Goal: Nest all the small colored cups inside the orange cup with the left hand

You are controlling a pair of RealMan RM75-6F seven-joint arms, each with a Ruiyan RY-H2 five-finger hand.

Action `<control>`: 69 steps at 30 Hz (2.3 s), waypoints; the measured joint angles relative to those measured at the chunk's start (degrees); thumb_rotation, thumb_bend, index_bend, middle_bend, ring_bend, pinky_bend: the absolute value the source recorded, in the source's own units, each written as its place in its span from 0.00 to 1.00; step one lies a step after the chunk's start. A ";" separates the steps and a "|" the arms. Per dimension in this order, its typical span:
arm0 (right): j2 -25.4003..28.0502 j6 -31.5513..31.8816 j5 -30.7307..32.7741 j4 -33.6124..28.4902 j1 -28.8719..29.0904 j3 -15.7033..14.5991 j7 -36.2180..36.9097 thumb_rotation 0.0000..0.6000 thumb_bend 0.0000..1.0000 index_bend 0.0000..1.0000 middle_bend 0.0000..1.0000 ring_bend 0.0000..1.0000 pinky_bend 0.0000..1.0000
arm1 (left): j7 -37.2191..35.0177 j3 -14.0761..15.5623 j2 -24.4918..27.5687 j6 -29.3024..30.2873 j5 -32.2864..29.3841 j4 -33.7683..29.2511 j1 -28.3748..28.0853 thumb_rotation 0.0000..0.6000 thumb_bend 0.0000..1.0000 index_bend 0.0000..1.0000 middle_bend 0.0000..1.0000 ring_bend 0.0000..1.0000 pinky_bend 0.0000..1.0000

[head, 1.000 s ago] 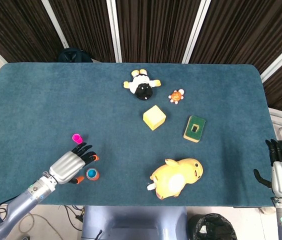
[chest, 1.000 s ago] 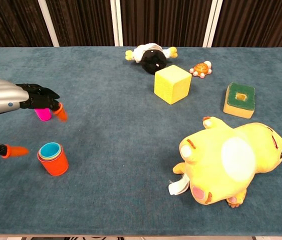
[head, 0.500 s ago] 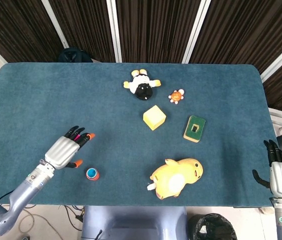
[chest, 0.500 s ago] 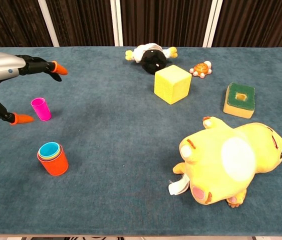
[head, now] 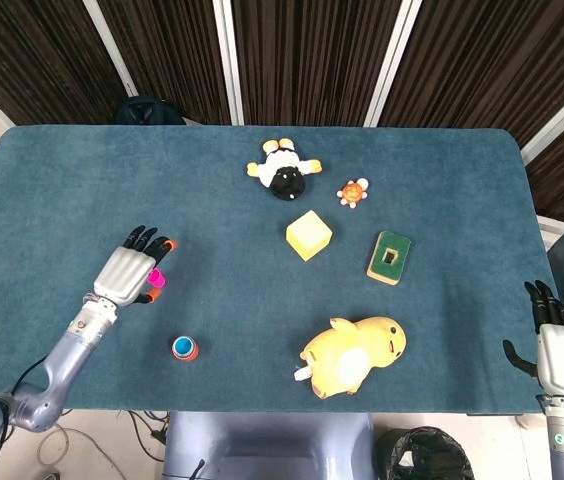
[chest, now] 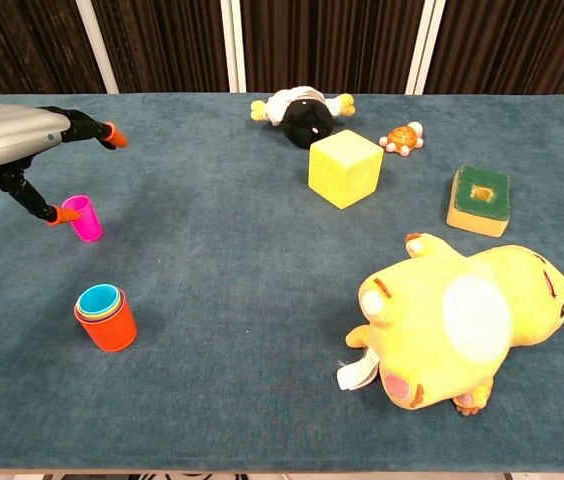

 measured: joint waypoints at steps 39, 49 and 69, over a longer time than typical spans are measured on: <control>-0.68 0.28 1.11 -0.06 -0.12 0.64 -0.03 1.00 0.34 0.07 0.08 0.20 0.10 | 2.08 0.91 -4.93 0.58 -2.23 7.70 0.01 1.00 0.30 0.50 0.24 0.00 0.01; -0.74 0.30 1.20 0.03 -0.12 0.77 0.18 1.00 0.34 0.07 0.08 0.20 0.10 | -0.97 0.58 -3.65 1.77 -0.66 4.85 0.31 1.00 0.32 0.51 0.24 0.00 0.01; -0.39 0.30 1.11 -0.27 -0.16 0.79 0.34 1.00 0.34 0.07 0.08 0.20 0.10 | 5.16 4.35 11.96 4.23 9.10 -28.45 0.85 1.00 0.32 0.51 0.24 0.00 0.00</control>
